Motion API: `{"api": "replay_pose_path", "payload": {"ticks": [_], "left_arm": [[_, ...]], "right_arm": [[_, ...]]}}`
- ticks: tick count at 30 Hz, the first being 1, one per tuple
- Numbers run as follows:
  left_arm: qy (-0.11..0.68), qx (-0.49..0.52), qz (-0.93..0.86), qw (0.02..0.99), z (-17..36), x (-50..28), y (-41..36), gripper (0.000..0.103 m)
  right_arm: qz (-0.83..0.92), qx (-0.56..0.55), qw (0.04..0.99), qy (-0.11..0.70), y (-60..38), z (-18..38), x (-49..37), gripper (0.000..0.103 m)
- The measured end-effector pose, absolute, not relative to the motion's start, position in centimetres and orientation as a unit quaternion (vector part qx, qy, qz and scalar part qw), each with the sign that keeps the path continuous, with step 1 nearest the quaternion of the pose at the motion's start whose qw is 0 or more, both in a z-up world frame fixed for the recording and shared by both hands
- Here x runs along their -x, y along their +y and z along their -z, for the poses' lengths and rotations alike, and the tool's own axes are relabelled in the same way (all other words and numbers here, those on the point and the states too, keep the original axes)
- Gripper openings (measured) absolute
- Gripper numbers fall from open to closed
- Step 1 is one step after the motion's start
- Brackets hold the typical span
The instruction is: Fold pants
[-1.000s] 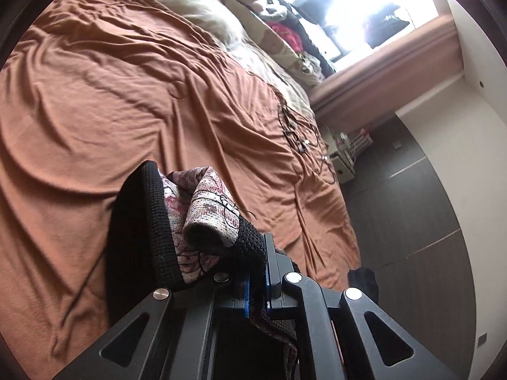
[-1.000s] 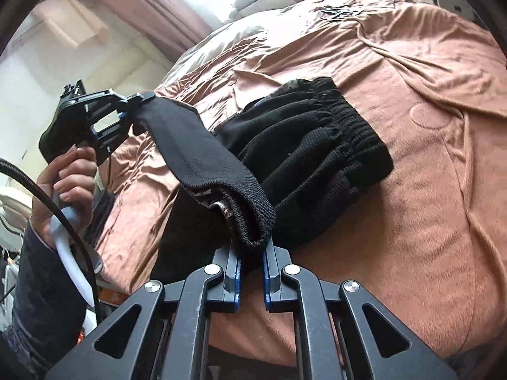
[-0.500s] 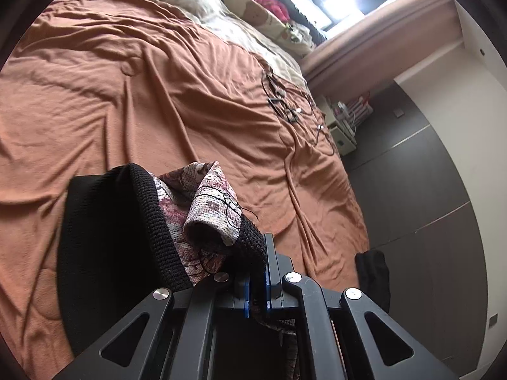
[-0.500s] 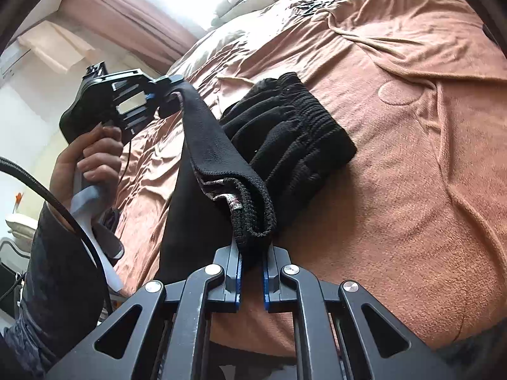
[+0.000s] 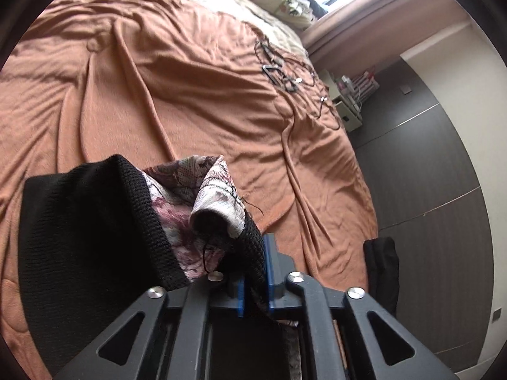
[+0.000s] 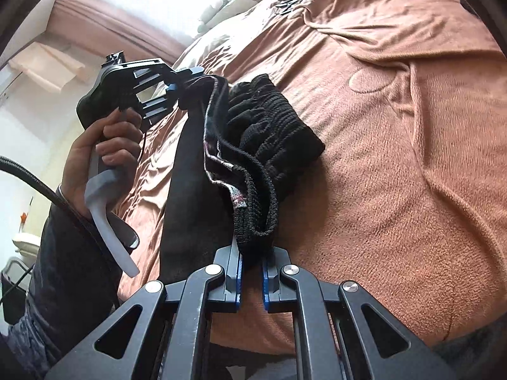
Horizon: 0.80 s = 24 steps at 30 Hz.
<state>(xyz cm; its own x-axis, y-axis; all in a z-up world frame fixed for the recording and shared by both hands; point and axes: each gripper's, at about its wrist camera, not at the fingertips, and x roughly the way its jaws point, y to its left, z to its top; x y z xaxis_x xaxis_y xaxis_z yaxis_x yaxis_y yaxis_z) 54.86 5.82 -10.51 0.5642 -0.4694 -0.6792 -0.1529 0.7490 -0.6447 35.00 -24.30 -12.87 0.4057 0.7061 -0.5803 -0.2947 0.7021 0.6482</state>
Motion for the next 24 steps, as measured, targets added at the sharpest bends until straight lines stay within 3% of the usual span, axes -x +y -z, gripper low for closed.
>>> {"api": "replay_pose_path", "payload": {"ticks": [1, 3, 5, 11, 13, 15, 16, 24], "left_arm": [[0.457, 0.341, 0.098, 0.815, 10.6, -54.8, 5.8, 0.024], [0.454, 0.344, 0.102, 0.815, 10.6, -54.4, 6.0, 0.046], [0.449, 0.345, 0.105, 0.818, 10.5, -53.8, 6.2, 0.057], [0.441, 0.346, 0.092, 0.823, 10.0, -51.2, 7.9, 0.059], [0.435, 0.348, 0.088, 0.826, 9.6, -50.4, 8.5, 0.067], [0.424, 0.35, 0.083, 0.831, 9.0, -49.6, 9.2, 0.085], [0.418, 0.35, 0.083, 0.834, 8.7, -49.4, 9.4, 0.087], [0.413, 0.338, 0.082, 0.842, 6.9, -48.5, 9.8, 0.087]], "right_arm": [[-0.309, -0.23, 0.805, 0.451, -24.3, 13.0, -35.2, 0.005], [-0.305, -0.237, 0.801, 0.457, -24.4, 13.2, -35.4, 0.005], [-0.303, -0.247, 0.797, 0.46, -24.5, 13.4, -35.5, 0.005], [-0.299, -0.263, 0.793, 0.461, -25.0, 13.7, -35.6, 0.005], [-0.299, -0.267, 0.791, 0.462, -25.1, 13.9, -35.7, 0.005], [-0.297, -0.271, 0.788, 0.465, -25.2, 14.1, -35.8, 0.005], [-0.295, -0.271, 0.788, 0.467, -25.1, 14.1, -35.9, 0.005], [-0.289, -0.265, 0.788, 0.475, -24.9, 14.1, -35.9, 0.008]]}}
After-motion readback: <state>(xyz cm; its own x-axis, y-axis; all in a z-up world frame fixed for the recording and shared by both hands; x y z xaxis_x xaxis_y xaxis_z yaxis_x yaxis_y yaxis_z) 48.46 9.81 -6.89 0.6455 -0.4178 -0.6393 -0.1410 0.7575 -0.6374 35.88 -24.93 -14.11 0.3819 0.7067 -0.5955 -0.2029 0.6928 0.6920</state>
